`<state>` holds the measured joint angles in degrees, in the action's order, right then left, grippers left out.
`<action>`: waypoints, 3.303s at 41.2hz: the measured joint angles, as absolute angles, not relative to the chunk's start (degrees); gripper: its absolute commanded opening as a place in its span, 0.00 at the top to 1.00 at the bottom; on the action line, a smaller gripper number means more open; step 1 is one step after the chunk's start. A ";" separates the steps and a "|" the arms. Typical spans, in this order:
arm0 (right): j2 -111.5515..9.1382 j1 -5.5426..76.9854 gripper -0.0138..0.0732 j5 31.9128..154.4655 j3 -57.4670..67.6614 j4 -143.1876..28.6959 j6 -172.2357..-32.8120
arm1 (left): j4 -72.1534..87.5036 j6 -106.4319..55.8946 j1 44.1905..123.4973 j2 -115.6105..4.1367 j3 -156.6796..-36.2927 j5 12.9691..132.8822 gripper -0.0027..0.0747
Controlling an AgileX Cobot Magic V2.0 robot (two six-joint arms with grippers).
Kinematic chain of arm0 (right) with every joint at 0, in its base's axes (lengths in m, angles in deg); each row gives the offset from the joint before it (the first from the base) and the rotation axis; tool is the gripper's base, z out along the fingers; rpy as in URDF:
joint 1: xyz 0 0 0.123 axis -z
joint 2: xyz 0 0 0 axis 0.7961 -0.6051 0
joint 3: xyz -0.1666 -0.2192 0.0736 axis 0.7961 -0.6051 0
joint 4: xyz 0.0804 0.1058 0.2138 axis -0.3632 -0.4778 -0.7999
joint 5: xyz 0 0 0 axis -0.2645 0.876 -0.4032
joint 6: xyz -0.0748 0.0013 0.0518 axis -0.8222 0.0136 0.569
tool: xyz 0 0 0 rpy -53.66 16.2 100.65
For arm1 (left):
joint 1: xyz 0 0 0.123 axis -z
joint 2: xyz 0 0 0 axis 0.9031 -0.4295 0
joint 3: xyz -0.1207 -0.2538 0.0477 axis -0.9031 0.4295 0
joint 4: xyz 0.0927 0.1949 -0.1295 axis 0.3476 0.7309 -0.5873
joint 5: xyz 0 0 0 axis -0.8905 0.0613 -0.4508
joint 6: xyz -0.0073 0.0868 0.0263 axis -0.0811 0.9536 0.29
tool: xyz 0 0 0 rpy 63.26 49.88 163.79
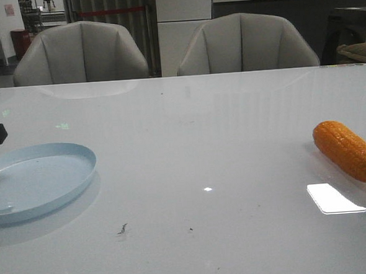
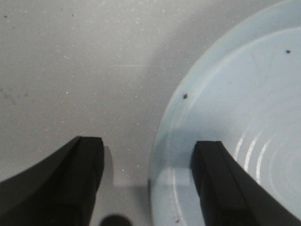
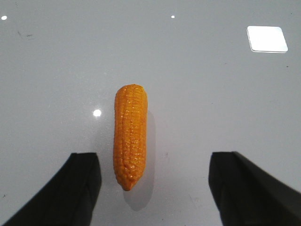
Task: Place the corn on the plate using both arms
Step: 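Lower the left gripper to the rim of the light blue plate and grasp it, then lift the plate with the left gripper and carry it toward the table center, then lower the plate onto the table, open the left gripper and raise it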
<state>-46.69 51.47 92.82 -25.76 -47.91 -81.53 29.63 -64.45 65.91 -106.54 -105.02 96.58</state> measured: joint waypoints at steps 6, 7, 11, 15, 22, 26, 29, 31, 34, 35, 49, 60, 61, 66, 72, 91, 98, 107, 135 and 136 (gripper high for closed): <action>-46.69 51.47 0.17 92.69 -25.76 -47.91 -81.53 | 29.22 -64.45 65.91 -106.68 -105.29 96.93 0.77; -46.69 51.47 0.17 92.69 -25.76 -47.91 -81.53 | 29.22 -64.45 65.91 -106.68 -105.29 96.93 0.83; -46.69 51.47 0.17 92.58 -25.76 -47.91 -81.53 | 29.00 -64.49 65.91 -106.68 -105.41 97.08 0.84; -46.69 51.47 0.17 92.56 -25.76 -47.91 -81.53 | 28.87 -65.07 65.91 -106.68 -105.74 97.51 0.84; -46.69 51.47 0.17 92.56 -25.76 -47.91 -81.42 | 28.87 -65.07 65.91 -107.04 -109.76 102.43 0.84; -46.69 51.47 0.17 92.43 -25.76 -47.91 -81.42 | 28.97 -65.07 65.91 -107.17 -114.35 106.89 0.84; -46.69 51.47 0.17 92.43 -25.76 -47.91 -81.42 | 29.06 -65.07 65.91 -107.40 -118.74 109.99 0.84; -46.69 51.47 0.17 92.43 -25.76 -47.91 -81.42 | 28.87 -65.07 65.91 -107.53 -122.02 112.73 0.84; -46.69 51.47 0.17 92.43 -25.76 -47.91 -81.42 | 27.74 -65.07 65.91 -107.65 -126.64 115.86 0.84; -46.69 51.47 0.17 92.43 -25.76 -47.91 -81.42 | 27.18 -65.07 65.91 -107.65 -128.44 116.67 0.84; -46.69 51.47 0.17 92.43 -25.76 -47.91 -81.42 | 7.35 -64.39 66.03 -107.65 -140.98 123.50 0.84; -46.69 51.47 0.17 92.43 -25.76 -47.91 -81.42 | 4.85 -64.39 72.38 -107.65 -141.22 125.43 0.84; -46.69 51.47 0.17 92.43 -25.76 -47.91 -81.42 | 5.13 -64.39 73.48 -107.65 -141.22 125.43 0.84; -46.69 51.47 0.17 92.43 -25.76 -47.91 -81.42 | 8.37 -64.39 78.21 -108.01 -141.22 124.34 0.84; -46.69 51.47 0.17 92.39 -25.76 -47.91 -81.42 | 10.69 -64.39 82.38 -110.80 -141.22 123.93 0.84; -46.69 51.47 0.17 92.39 -25.76 -47.91 -81.31 | 13.35 -64.39 85.22 -123.00 -141.22 123.53 0.83; -46.69 51.47 0.17 92.39 -25.76 -47.91 -81.31 | 13.48 -64.39 85.22 -125.17 -141.22 123.43 0.82; -46.69 51.47 0.17 92.39 -25.76 -47.91 -81.31 | 13.91 -64.39 85.22 -125.31 -141.36 124.73 0.42; -46.69 51.47 0.17 92.39 -25.76 -47.91 -81.31 | 18.83 -64.27 85.22 -125.63 -165.45 130.54 0.46; -46.69 51.47 0.17 92.39 -25.76 -47.91 -81.31 | 19.87 -64.27 85.22 -125.63 -166.98 130.63 0.47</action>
<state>-46.69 51.47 92.39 -25.76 -47.91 -81.31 19.87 -64.27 85.22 -125.63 -166.98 130.63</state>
